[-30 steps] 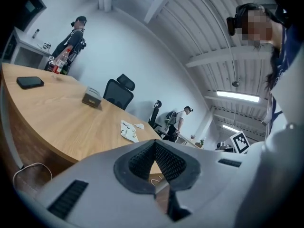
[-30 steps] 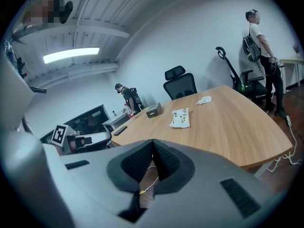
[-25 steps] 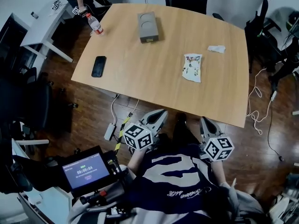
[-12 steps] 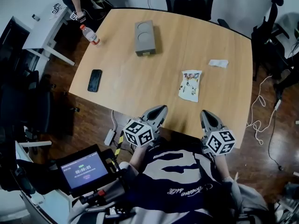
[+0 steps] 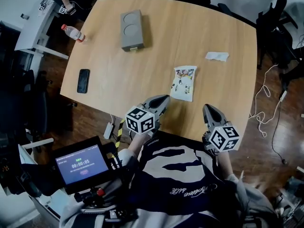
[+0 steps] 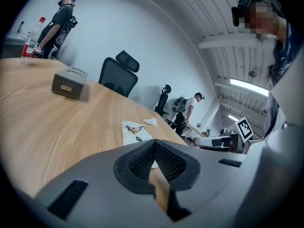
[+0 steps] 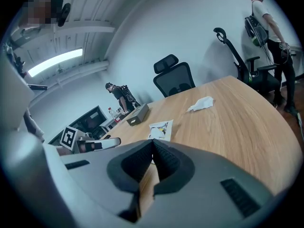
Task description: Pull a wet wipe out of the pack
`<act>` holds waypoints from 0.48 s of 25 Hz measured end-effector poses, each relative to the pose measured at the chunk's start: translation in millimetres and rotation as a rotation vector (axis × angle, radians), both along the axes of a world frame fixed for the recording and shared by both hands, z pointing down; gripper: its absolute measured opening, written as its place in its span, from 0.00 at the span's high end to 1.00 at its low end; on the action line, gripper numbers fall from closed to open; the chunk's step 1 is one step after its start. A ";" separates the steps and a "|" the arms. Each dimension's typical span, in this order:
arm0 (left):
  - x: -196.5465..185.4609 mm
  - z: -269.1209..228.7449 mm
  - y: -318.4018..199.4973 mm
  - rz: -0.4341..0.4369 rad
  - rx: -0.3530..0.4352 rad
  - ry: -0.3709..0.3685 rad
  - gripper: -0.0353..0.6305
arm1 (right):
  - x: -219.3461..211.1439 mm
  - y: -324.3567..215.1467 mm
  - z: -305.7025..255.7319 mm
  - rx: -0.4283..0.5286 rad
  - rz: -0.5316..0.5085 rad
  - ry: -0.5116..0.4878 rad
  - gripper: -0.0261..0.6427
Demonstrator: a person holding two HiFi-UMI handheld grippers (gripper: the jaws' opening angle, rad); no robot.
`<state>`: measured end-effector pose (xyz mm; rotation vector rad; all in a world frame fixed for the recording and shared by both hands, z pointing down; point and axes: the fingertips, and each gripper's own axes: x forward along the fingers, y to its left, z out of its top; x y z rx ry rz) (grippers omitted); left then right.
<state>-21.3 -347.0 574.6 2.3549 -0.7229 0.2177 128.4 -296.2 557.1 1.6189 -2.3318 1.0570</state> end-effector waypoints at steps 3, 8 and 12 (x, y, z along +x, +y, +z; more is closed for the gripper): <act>13.8 14.0 -11.9 0.032 -0.013 -0.033 0.94 | 5.8 -1.6 4.6 -0.022 0.007 -0.013 0.98; 33.3 44.8 -41.1 0.018 -0.037 -0.104 0.94 | 7.1 -11.2 4.4 -0.001 -0.045 -0.051 0.98; 41.0 70.4 -38.6 0.028 -0.066 -0.231 0.94 | 9.7 -13.7 3.7 0.008 -0.096 -0.073 0.98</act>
